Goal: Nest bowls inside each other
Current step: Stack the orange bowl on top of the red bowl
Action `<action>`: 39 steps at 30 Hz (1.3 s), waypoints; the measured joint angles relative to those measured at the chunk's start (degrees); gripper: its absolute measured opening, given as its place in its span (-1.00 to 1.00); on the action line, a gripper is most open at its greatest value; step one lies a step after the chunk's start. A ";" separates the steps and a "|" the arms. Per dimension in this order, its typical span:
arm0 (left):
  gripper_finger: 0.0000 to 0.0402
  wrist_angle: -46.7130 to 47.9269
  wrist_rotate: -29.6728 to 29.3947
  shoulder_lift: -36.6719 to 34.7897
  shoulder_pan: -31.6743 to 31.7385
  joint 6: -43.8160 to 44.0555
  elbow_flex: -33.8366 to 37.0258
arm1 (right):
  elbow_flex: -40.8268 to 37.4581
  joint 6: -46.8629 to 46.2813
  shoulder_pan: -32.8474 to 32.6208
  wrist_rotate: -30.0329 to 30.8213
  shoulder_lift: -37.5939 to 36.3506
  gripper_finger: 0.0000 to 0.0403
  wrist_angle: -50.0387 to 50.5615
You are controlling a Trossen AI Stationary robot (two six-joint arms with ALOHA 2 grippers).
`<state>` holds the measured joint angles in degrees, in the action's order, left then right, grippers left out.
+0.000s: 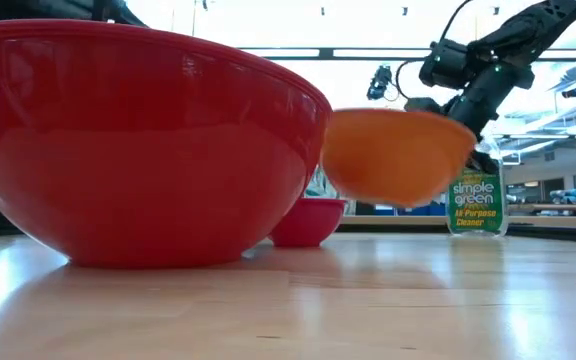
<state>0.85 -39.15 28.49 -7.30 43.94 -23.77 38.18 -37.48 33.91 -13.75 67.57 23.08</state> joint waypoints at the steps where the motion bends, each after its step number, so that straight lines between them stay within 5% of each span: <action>1: 0.33 1.92 0.01 0.64 0.13 -0.18 -1.60 | 0.86 0.04 -0.63 -0.52 -0.06 -0.85 -0.18; 11: 0.33 19.97 1.45 6.08 2.96 1.78 -15.22 | 15.58 3.17 -11.77 1.04 6.86 -0.83 -3.58; 23: 0.33 21.25 5.08 6.38 6.29 3.41 -21.98 | 37.60 10.66 -25.65 0.39 26.76 -0.83 -3.38; 39: 0.33 21.96 10.54 6.20 6.29 0.13 -22.89 | 56.89 12.38 -34.25 5.86 44.17 -0.82 6.56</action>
<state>22.81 -28.61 34.70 -1.02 44.07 -46.65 95.07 -25.10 -0.35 -7.88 111.74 29.64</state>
